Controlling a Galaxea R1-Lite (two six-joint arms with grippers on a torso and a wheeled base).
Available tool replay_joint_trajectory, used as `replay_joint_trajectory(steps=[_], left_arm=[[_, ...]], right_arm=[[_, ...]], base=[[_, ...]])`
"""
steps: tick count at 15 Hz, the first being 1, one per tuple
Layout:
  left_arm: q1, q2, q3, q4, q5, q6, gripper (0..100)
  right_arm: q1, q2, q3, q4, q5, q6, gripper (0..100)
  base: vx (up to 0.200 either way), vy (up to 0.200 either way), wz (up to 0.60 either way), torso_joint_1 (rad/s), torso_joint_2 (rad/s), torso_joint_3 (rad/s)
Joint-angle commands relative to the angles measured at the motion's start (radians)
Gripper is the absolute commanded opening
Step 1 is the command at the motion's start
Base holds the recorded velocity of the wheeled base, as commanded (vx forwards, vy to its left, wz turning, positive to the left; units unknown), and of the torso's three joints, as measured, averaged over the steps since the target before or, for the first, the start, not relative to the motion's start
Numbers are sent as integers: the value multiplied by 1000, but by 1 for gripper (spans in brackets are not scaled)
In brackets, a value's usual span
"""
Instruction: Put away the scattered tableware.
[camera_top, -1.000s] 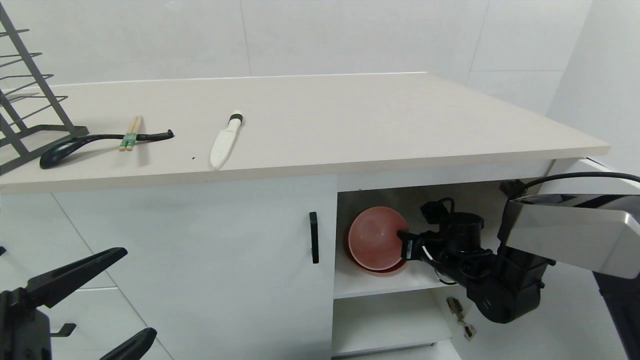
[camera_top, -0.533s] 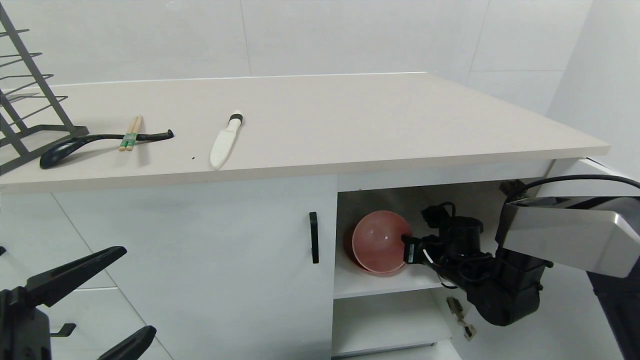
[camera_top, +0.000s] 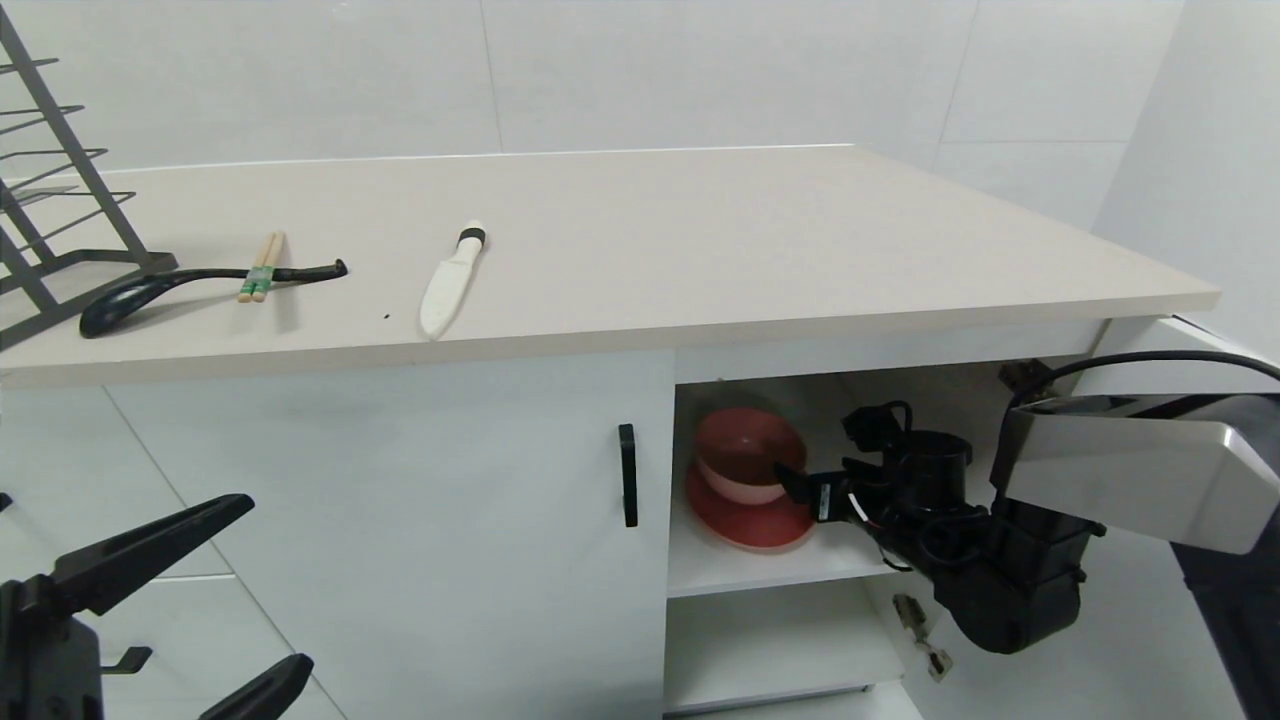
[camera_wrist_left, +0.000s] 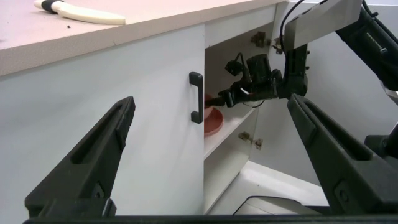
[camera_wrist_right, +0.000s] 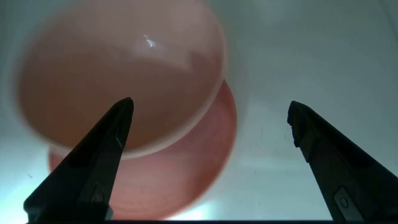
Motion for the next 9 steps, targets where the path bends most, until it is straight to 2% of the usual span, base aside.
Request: replay_joint_trajectory(steps=[1,4,7,9], left_arm=[[0,1,-1,0,0,-1,100],[0,1,1,0,-1,-1,100],[0,0,-1,0,0,0,100],[0,3,1,1,0,-1,100]], right_arm=[[3,-52,34,-6,2,-1,100],[43,-170,155,-26,0,-4,100],[97,-292,388,-144,0,-32,100],[135,-358,597,-199,-1,-70,100]], base=[[0,0,0,0,0,0],[0,0,0,0,0,0],[0,0,0,0,0,0],[0,0,0,0,0,0]])
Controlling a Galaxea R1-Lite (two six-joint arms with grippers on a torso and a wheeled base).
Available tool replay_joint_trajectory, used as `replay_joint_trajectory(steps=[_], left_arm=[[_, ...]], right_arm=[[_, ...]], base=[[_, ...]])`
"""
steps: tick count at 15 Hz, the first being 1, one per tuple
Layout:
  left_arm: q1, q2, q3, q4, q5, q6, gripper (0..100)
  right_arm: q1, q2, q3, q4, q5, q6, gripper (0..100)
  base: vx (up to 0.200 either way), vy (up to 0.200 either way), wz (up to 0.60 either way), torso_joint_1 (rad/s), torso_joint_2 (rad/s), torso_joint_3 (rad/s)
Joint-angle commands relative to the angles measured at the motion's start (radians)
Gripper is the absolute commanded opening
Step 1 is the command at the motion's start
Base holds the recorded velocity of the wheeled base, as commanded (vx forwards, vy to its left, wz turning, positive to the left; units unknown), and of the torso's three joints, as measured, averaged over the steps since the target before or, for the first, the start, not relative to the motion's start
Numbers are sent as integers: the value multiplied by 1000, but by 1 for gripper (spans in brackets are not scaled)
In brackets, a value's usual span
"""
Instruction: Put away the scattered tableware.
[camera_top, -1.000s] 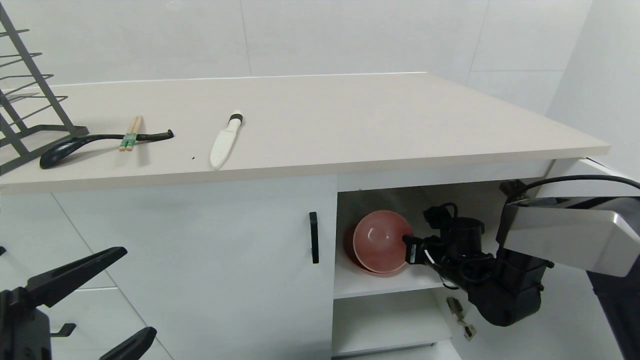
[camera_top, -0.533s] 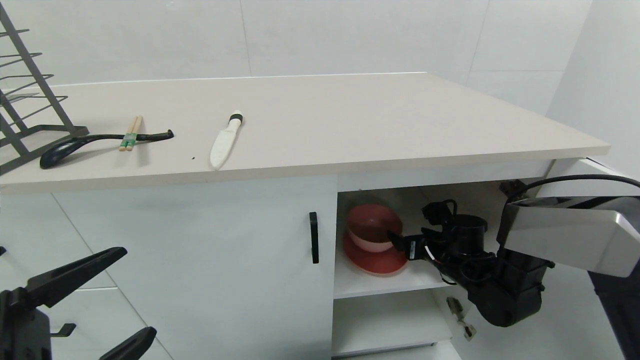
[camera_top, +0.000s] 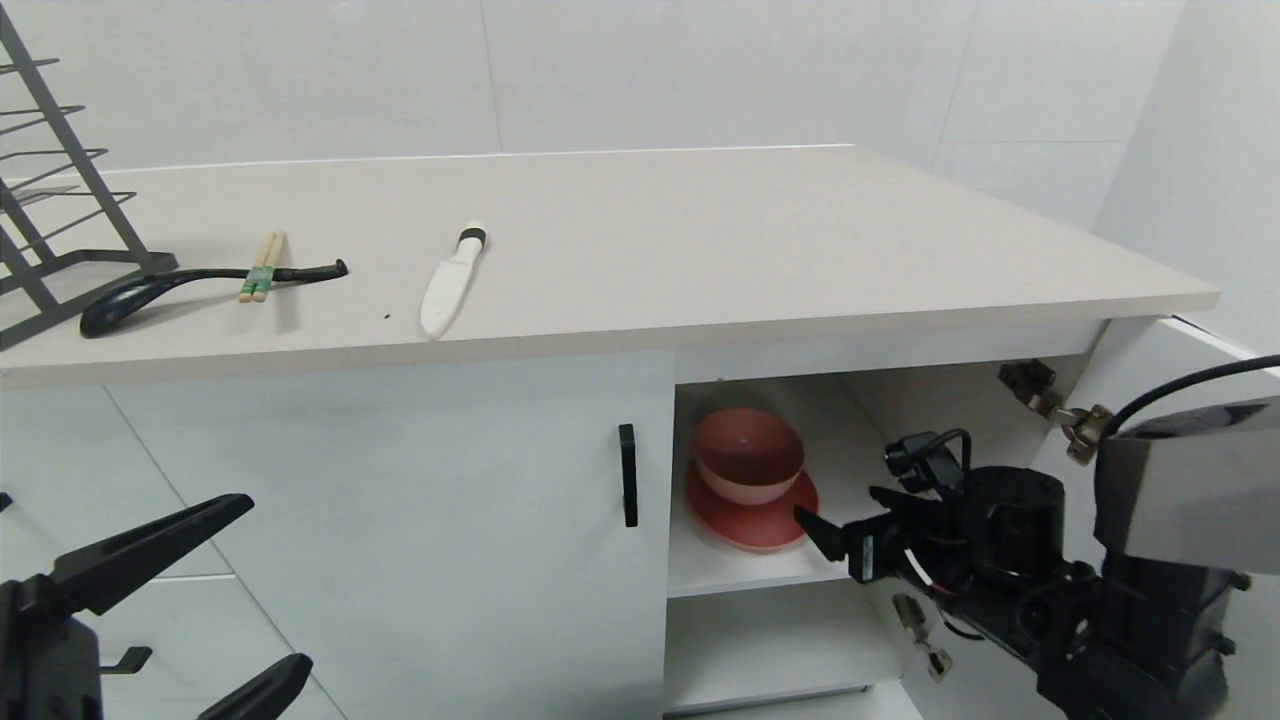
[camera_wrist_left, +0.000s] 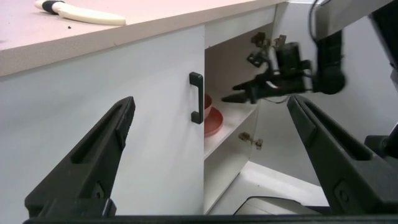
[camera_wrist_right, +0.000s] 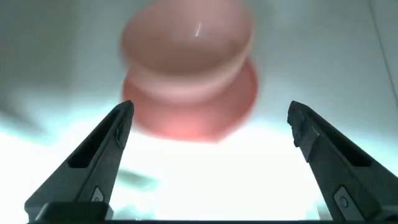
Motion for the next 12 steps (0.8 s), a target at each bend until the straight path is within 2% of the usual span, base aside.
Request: replay_joint_trajectory(steps=[1,4,6,9,12], left_arm=[[0,4,3,0,0,0,100],[2,5,-1,22,3,17,100],[97,-4,6,39,4,31,100],[195,-55,32,54,9,29,100],[288,-309,32,266,12,20,100]], right_arm=[[56,-161,208,-42,-1,-27,100],[59,-282,248,-42,-4,-28,100],[59,-509,282,-36,-69,-21,100],[72,-669,282,58,-73,-24,100],[8,-968,282,311,-70,-24,100]], base=[[0,0,0,0,0,0],[0,0,0,0,0,0],[0,0,0,0,0,0],[0,0,0,0,0,0],[0,0,0,0,0,0]])
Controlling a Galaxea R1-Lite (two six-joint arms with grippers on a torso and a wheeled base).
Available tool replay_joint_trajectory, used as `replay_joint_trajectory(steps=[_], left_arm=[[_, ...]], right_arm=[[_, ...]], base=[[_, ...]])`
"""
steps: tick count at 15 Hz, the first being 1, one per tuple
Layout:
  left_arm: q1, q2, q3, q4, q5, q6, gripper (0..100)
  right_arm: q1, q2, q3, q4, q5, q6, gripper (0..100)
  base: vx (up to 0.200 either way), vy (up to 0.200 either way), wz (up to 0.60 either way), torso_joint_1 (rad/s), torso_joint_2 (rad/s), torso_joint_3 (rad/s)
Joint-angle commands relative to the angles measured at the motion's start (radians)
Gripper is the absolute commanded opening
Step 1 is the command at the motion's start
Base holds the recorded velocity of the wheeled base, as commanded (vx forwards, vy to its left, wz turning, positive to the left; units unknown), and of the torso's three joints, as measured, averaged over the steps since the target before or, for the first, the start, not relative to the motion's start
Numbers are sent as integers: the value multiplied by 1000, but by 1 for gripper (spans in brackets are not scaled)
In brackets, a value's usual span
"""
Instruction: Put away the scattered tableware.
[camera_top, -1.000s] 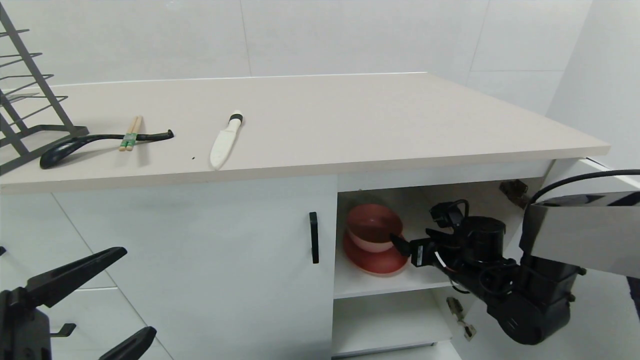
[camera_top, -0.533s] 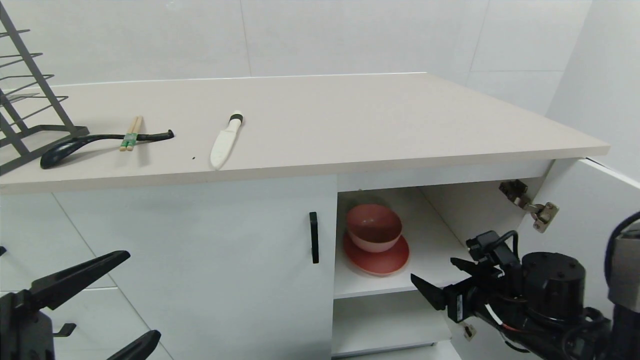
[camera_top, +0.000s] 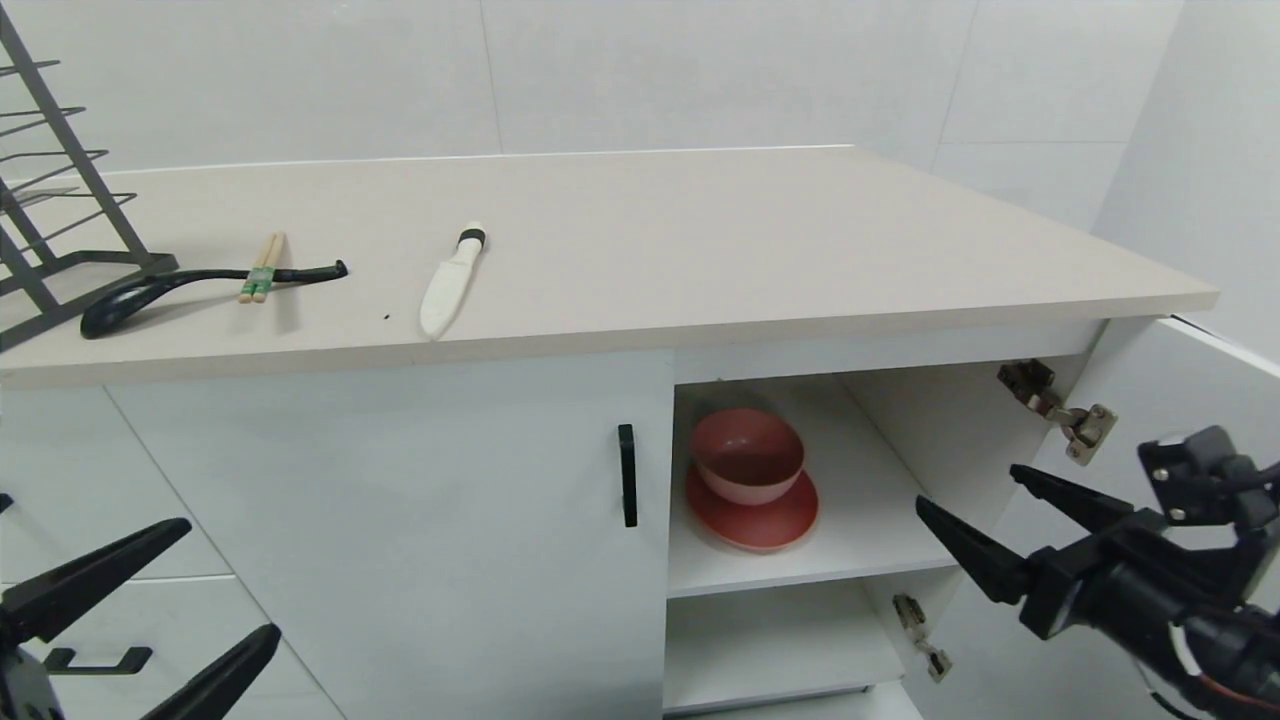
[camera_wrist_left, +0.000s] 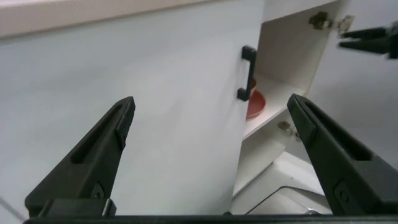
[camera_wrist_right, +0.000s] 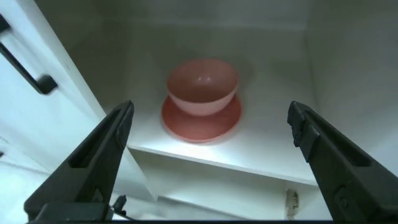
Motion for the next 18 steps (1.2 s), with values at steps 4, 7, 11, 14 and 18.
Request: replay_joint_trajectory(steps=[4,7,11,14,18], left_arm=[[147,-480,-4,296,-2,-6,100],[221,-641,2,431,0,6,100],[242,-729,2,575,10,19,100],[239,-739,2,734,59,141,100],[239,-739,2,728,92,143,100]], right_arm=[[-89,-607,-11,520,-6,-8,100],[-172,-916,-61,882,-6,-34,100],[-299,-1075,-82,1019,-1,-42,100],[-391,-1186,-67,1043,-1,-72,100],[-508,-1459,-45,1261,8,-89,100]], base=[[0,0,0,0,0,0],[0,0,0,0,0,0],[0,0,0,0,0,0],[0,0,0,0,0,0],[0,0,0,0,0,0]])
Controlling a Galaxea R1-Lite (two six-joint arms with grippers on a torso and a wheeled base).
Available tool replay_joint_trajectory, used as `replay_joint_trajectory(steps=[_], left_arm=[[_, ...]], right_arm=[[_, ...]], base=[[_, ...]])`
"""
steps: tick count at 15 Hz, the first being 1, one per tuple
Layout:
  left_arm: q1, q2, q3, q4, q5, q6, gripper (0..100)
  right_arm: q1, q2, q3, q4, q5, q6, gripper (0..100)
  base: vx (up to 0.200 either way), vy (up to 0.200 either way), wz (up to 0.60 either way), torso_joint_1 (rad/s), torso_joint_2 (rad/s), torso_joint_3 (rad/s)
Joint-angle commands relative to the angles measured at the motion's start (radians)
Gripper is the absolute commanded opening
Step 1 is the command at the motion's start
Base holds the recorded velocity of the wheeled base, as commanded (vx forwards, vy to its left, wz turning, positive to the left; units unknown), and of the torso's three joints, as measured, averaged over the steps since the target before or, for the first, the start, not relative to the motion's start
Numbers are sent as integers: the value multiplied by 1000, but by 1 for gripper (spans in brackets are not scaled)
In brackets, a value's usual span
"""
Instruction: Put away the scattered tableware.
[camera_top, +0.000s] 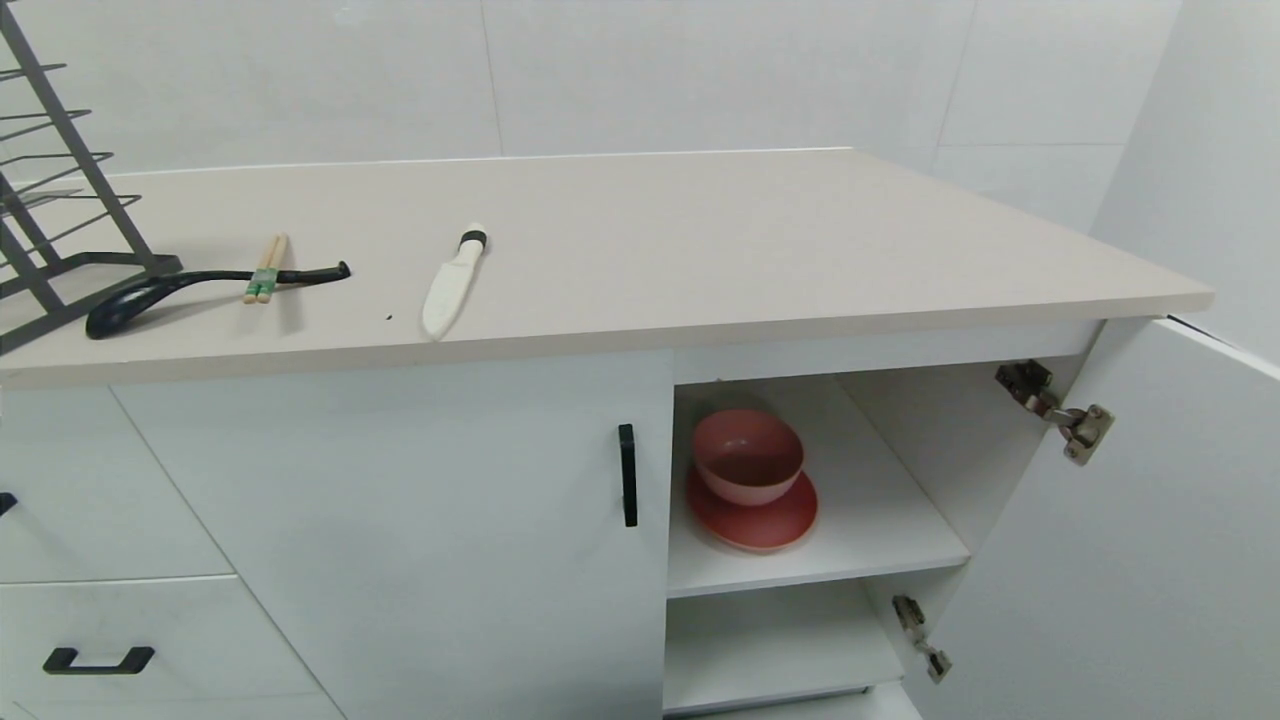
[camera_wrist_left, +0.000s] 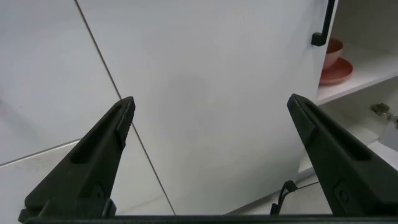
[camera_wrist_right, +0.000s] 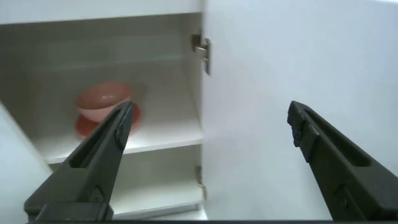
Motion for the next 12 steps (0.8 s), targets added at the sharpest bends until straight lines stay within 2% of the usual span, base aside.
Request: replay_joint_trajectory(steps=[1,2,4,5,7,9,12], left_arm=[[0,-1,0,0,-1,4,100],[0,-1,0,0,1,8,100],[0,-1,0,0,2,-5,100],[0,-1,0,0,2,-25,100],[0,-1,0,0,2,-49,100],[0,-1,0,0,12,-101,100],[0,-1,0,0,27,-121,100]], right_arm=[[-54,-157,34,74,4,-2,100],[-52,-156,64,72,7,-5,100],[-32,-176,64,160,34,-4,100],[-20,-223,63,192,97,10,100],[-20,-222,63,190,96,10,100],[-20,-222,63,190,96,9,100],[-22,-222,63,189,96,9,100]], base=[[0,0,0,0,0,0],[-200,0,0,2,2,2],[-200,0,0,7,5,0],[-200,0,0,2,12,2],[-200,0,0,5,2,7],[-200,0,0,10,5,5],[-200,0,0,4,1,-1]])
